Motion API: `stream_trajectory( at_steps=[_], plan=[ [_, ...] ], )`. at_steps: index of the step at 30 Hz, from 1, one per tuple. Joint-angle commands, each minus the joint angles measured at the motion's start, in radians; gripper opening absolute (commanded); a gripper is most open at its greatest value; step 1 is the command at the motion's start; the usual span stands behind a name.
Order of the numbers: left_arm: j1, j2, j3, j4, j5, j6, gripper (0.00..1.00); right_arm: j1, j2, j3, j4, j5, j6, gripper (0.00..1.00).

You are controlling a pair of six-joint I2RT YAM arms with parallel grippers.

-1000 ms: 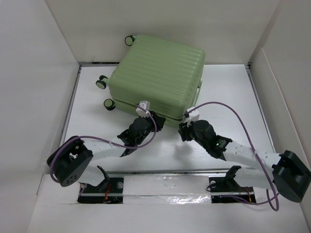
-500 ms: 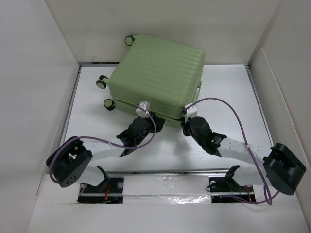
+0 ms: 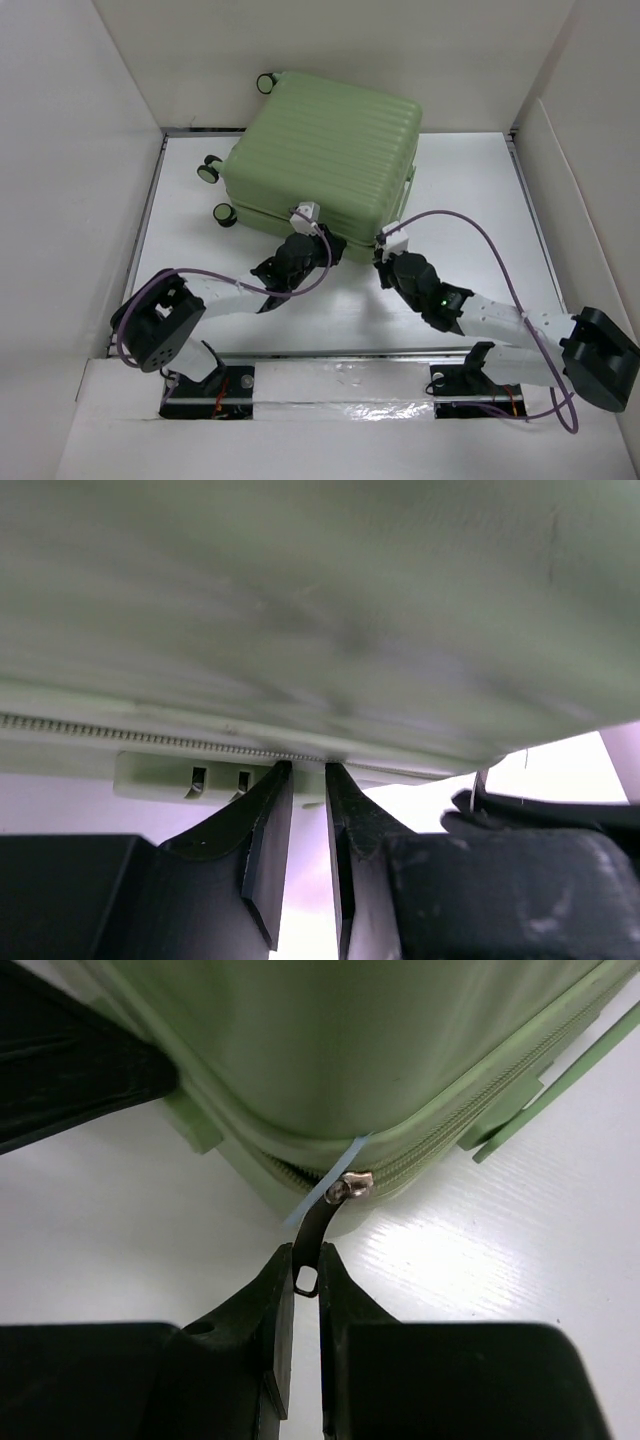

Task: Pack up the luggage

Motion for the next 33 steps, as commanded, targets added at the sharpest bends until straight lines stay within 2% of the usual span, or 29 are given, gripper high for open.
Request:
stream_trajectory(
  at_steps=[1, 5, 9, 11, 12, 15, 17, 18, 19, 21, 22, 25, 27, 28, 30, 33],
  plan=[
    [0.002, 0.042, 0.076, 0.060, 0.019, 0.021, 0.16, 0.077, -0.056, 0.001, 0.081, -0.105, 0.024, 0.00],
    [0.002, 0.093, 0.132, 0.071, 0.051, 0.015, 0.16, 0.193, 0.004, 0.088, 0.084, -0.233, 0.037, 0.00],
    [-0.007, 0.107, 0.145, 0.073, 0.062, 0.015, 0.16, 0.310, 0.093, 0.200, 0.101, -0.274, 0.043, 0.00],
    [-0.016, 0.102, 0.137, 0.077, 0.060, 0.015, 0.15, 0.320, 0.137, 0.221, 0.115, -0.232, 0.046, 0.00],
    [-0.016, 0.090, 0.131, 0.077, 0.060, 0.015, 0.15, 0.320, 0.150, 0.210, 0.179, -0.200, 0.059, 0.00],
    [-0.016, 0.055, 0.084, 0.079, 0.054, 0.015, 0.16, 0.263, 0.159, 0.165, 0.259, -0.160, 0.089, 0.00],
    [-0.016, -0.009, 0.030, 0.039, 0.021, 0.015, 0.27, 0.231, 0.151, 0.152, 0.275, -0.133, 0.087, 0.00],
    [0.004, -0.036, 0.007, 0.033, 0.023, 0.010, 0.35, 0.231, 0.148, 0.145, 0.269, -0.133, 0.084, 0.00],
    [0.020, -0.103, -0.018, 0.025, 0.035, -0.003, 0.51, 0.216, 0.145, 0.138, 0.266, -0.139, 0.084, 0.00],
    [0.066, -0.192, -0.079, -0.033, 0.045, -0.019, 0.62, 0.203, 0.122, 0.113, 0.282, -0.169, 0.101, 0.00],
    [0.085, -0.292, -0.094, -0.062, 0.043, -0.026, 0.69, 0.194, 0.113, 0.087, 0.293, -0.182, 0.103, 0.00],
    [0.159, -0.490, -0.102, -0.221, 0.046, -0.039, 0.74, 0.194, 0.087, 0.060, 0.299, -0.200, 0.113, 0.00],
    [0.204, -0.565, -0.076, -0.323, 0.013, -0.072, 0.75, 0.194, 0.078, 0.055, 0.290, -0.199, 0.113, 0.00],
    [0.278, -0.611, -0.059, -0.349, 0.003, -0.086, 0.75, 0.194, 0.061, 0.050, 0.285, -0.194, 0.113, 0.00],
    [0.364, -0.629, -0.019, -0.384, -0.018, -0.141, 0.75, 0.194, 0.035, 0.043, 0.253, -0.171, 0.115, 0.00],
    [0.543, -0.567, 0.022, -0.375, 0.000, -0.224, 0.76, 0.176, -0.025, 0.036, 0.163, -0.090, 0.130, 0.00]
  ],
)
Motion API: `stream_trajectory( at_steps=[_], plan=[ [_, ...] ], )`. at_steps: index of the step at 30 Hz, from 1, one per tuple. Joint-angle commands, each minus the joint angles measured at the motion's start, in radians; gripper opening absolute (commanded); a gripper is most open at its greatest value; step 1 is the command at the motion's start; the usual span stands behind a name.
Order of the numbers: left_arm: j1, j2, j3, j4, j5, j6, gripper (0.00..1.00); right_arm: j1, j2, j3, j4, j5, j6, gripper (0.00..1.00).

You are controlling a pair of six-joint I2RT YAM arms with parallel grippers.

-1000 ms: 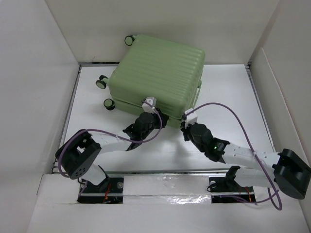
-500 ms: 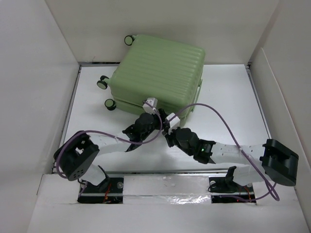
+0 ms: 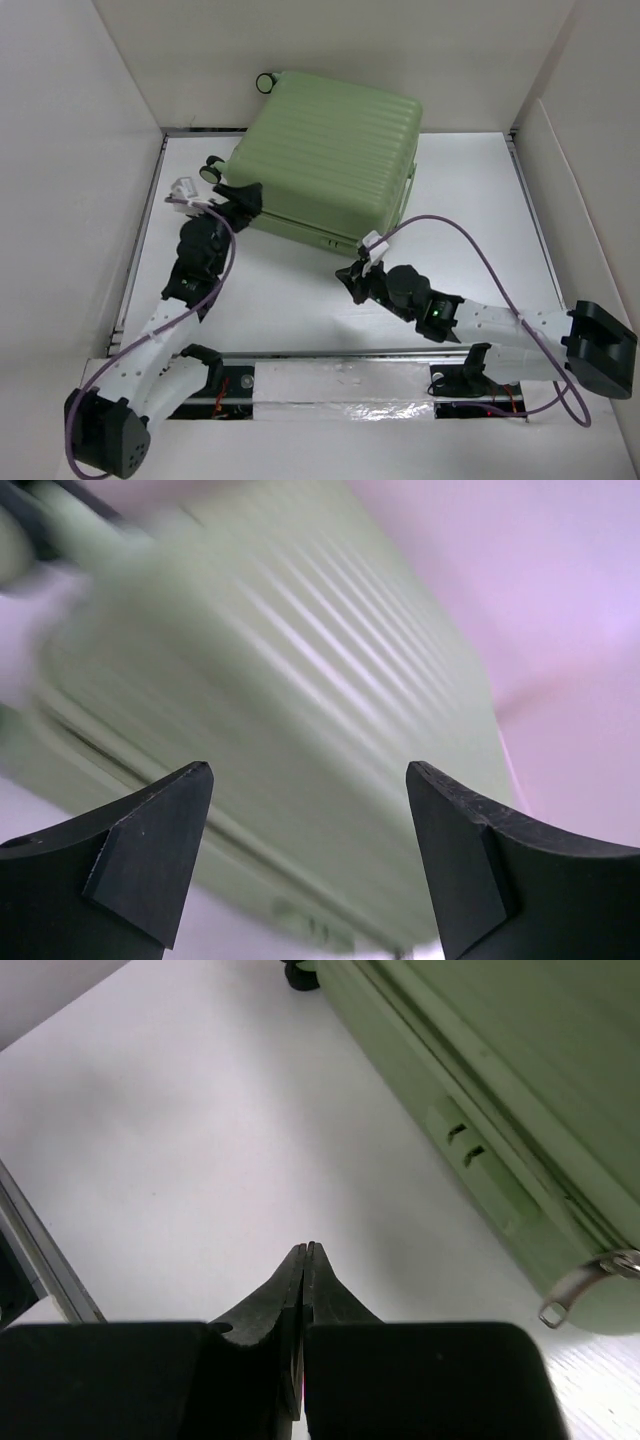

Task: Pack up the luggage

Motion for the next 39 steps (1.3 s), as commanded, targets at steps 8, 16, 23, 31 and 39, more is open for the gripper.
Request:
stream_trajectory(
  at_steps=[8, 16, 23, 31, 39],
  plan=[
    [0.515, 0.257, 0.092, 0.128, 0.337, -0.322, 0.84, -0.050, -0.146, -0.041, -0.078, 0.062, 0.015, 0.32],
    [0.525, 0.538, 0.361, 0.056, 0.374, -0.269, 0.98, -0.050, -0.223, -0.110, -0.067, 0.020, 0.006, 0.38],
    [0.566, 0.739, 0.548, -0.012, 0.439, -0.263, 0.97, -0.050, -0.290, -0.113, -0.131, 0.022, -0.007, 0.47],
    [0.566, 0.807, 0.601, 0.046, 0.500, -0.302, 0.86, -0.050, -0.310, -0.121, -0.151, 0.031, -0.007, 0.48],
    [0.546, 0.844, 0.553, 0.224, 0.597, -0.419, 0.67, -0.113, -0.298, -0.130, -0.163, 0.023, 0.001, 0.62]
  ],
)
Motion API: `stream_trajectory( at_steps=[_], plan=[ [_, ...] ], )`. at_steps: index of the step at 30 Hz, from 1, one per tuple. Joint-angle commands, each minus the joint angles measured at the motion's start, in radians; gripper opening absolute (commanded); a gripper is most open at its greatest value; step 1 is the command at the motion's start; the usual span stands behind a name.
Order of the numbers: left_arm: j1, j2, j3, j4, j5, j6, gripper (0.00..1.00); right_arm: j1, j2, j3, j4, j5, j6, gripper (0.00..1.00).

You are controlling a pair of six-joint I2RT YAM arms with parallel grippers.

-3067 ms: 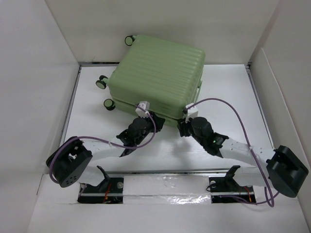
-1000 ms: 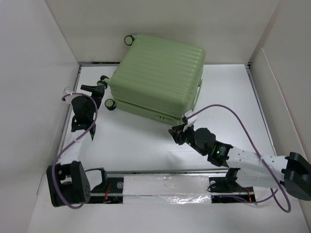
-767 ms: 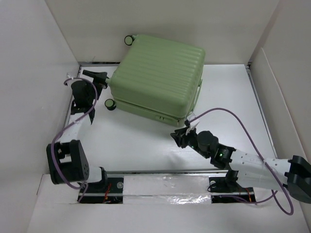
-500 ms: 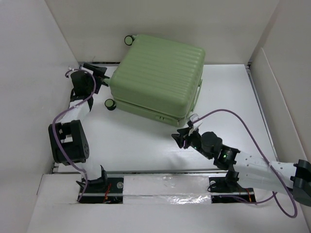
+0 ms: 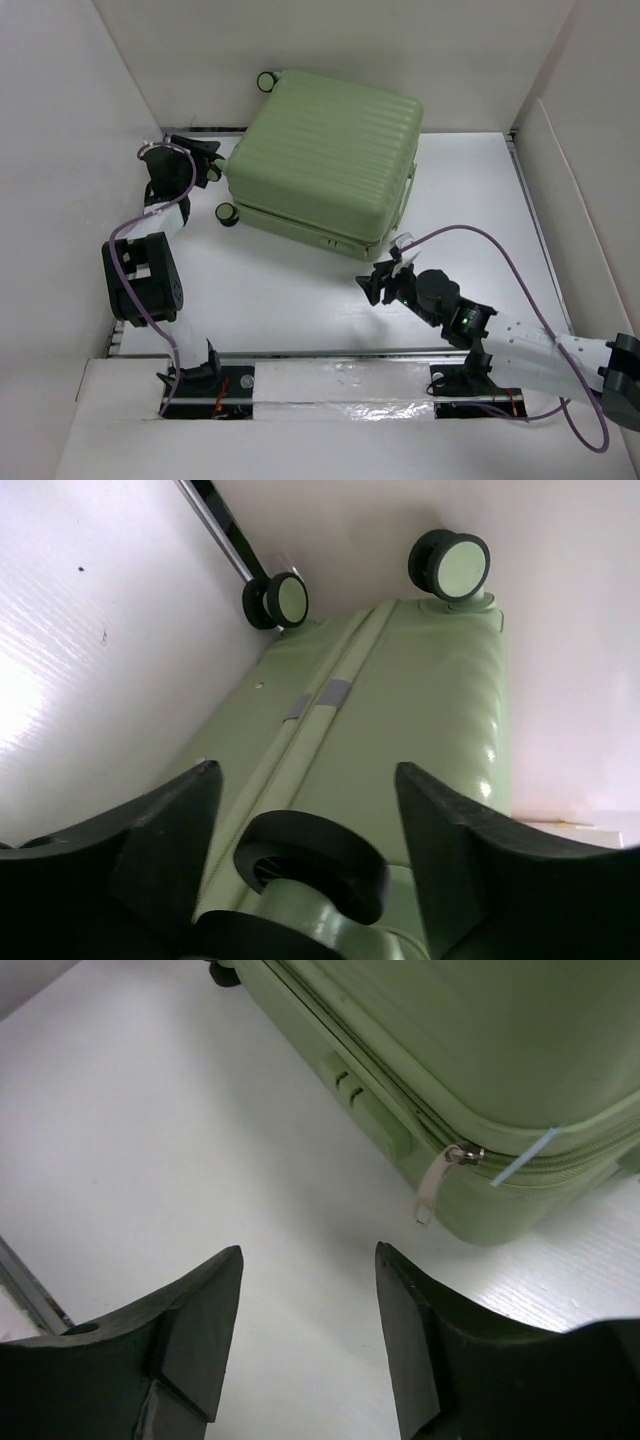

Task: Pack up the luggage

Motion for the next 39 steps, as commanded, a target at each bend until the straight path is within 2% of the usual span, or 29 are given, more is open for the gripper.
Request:
stream_trajectory(
  at_steps=[1, 2, 5, 7, 9, 15, 17, 19, 20, 21, 24, 26, 29, 30, 31, 33, 38, 39],
  plan=[
    [-0.027, -0.013, -0.003, 0.192, 0.087, -0.071, 0.62, -0.037, 0.002, 0.003, -0.007, -0.001, -0.010, 0.64],
    [-0.027, -0.016, -0.013, 0.243, 0.109, -0.082, 0.52, -0.047, -0.006, 0.006, -0.018, 0.000, -0.010, 0.65],
    [-0.049, -0.021, -0.080, 0.353, 0.121, -0.126, 0.44, -0.097, -0.026, 0.002, -0.032, -0.021, -0.020, 0.70],
    [-0.049, -0.012, -0.103, 0.375, 0.129, -0.151, 0.47, -0.120, -0.044, 0.000, -0.044, -0.049, -0.021, 0.71],
    [-0.049, -0.009, -0.134, 0.451, 0.133, -0.174, 0.57, -0.134, -0.061, -0.003, -0.058, -0.067, -0.021, 0.73],
    [-0.070, 0.054, -0.135, 0.577, 0.189, -0.247, 0.73, -0.162, -0.083, -0.027, -0.057, -0.070, -0.018, 0.77],
    [-0.070, 0.065, -0.139, 0.602, 0.175, -0.248, 0.63, -0.162, -0.075, -0.024, -0.058, -0.072, -0.018, 0.77],
    [-0.070, 0.063, -0.160, 0.640, 0.164, -0.255, 0.36, -0.171, -0.072, -0.021, -0.066, -0.069, -0.020, 0.74],
    [-0.070, 0.060, -0.168, 0.680, 0.158, -0.258, 0.11, -0.171, -0.072, -0.020, -0.066, -0.069, -0.021, 0.71],
    [-0.070, 0.057, -0.180, 0.692, 0.155, -0.260, 0.00, -0.180, -0.072, -0.018, -0.067, -0.075, -0.023, 0.58],
    [-0.070, 0.010, -0.224, 0.702, 0.108, -0.237, 0.00, -0.201, -0.084, -0.015, -0.081, -0.092, -0.030, 0.46],
    [-0.070, -0.055, -0.253, 0.688, 0.053, -0.191, 0.00, -0.211, -0.095, -0.015, -0.092, -0.101, -0.035, 0.46],
    [-0.081, -0.183, -0.350, 0.705, -0.001, -0.136, 0.00, -0.220, -0.124, -0.024, -0.103, -0.118, -0.042, 0.54],
    [-0.101, -0.273, -0.411, 0.703, -0.047, -0.116, 0.00, -0.220, -0.135, -0.029, -0.109, -0.132, -0.056, 0.61],
    [-0.116, -0.318, -0.443, 0.699, -0.076, -0.091, 0.00, -0.220, -0.138, -0.030, -0.110, -0.141, -0.067, 0.64],
    [-0.157, -0.410, -0.509, 0.627, -0.159, 0.004, 0.00, -0.220, -0.136, -0.026, -0.136, -0.152, -0.079, 0.67],
    [-0.312, -0.705, -0.686, 0.545, -0.282, 0.085, 0.00, -0.229, -0.121, -0.032, -0.173, -0.061, -0.061, 0.67],
    [-0.322, -0.740, -0.739, 0.530, -0.305, 0.085, 0.00, -0.229, -0.127, -0.040, -0.167, -0.041, -0.047, 0.64]
  ],
)
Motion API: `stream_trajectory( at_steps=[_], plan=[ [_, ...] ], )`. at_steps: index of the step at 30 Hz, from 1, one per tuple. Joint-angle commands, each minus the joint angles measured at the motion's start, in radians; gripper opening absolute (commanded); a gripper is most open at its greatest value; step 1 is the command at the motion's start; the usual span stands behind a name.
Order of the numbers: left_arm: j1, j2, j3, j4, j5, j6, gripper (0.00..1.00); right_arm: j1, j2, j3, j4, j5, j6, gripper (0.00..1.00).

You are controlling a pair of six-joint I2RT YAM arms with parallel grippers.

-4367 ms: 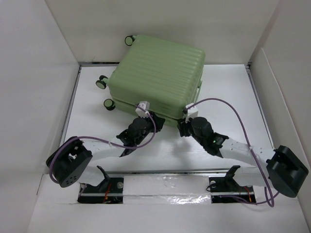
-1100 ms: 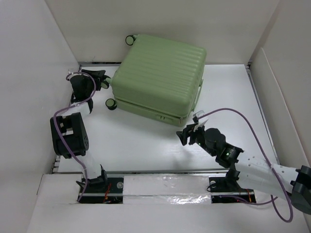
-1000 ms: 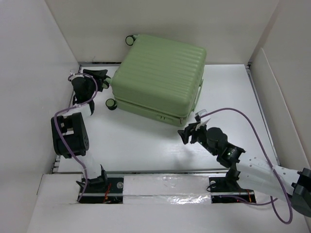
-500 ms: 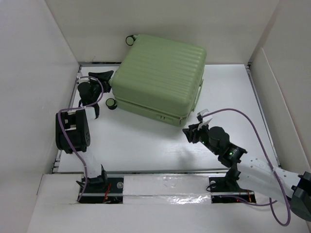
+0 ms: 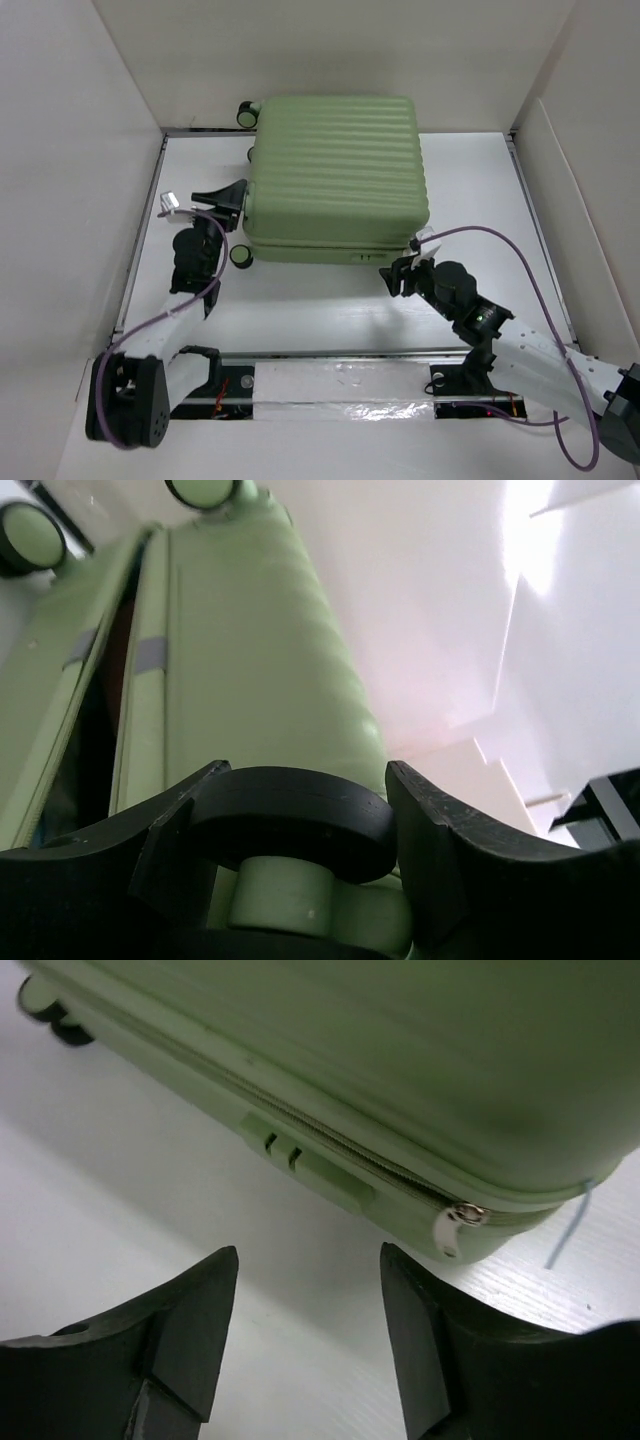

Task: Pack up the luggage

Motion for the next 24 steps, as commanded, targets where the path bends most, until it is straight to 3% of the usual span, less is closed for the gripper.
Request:
stream_trajectory(
  at_steps=[1, 6, 10, 12, 20, 23, 24],
  plan=[
    [-0.048, -0.188, -0.087, 0.046, -0.019, 0.186, 0.00, -0.019, -0.018, -0.027, 0.011, 0.100, 0.040, 0.60],
    [-0.048, -0.324, -0.115, -0.143, -0.039, 0.242, 0.00, -0.078, -0.073, -0.080, 0.023, 0.183, 0.089, 0.46],
    [-0.048, -0.353, -0.158, -0.160, -0.039, 0.245, 0.00, -0.129, -0.101, -0.087, 0.008, 0.164, 0.089, 0.48],
    [-0.048, -0.341, -0.182, -0.139, -0.039, 0.245, 0.00, -0.150, -0.099, -0.084, 0.009, 0.145, 0.078, 0.54],
    [-0.048, -0.282, -0.222, -0.079, 0.028, 0.237, 0.00, -0.164, -0.002, -0.052, 0.026, 0.041, 0.017, 0.60],
    [-0.048, -0.282, -0.238, -0.076, 0.033, 0.242, 0.00, -0.174, 0.017, -0.058, 0.081, 0.030, -0.001, 0.59],
    [-0.048, -0.285, -0.242, -0.079, 0.040, 0.242, 0.00, -0.184, 0.025, -0.054, 0.095, 0.022, -0.009, 0.54]
  ],
)
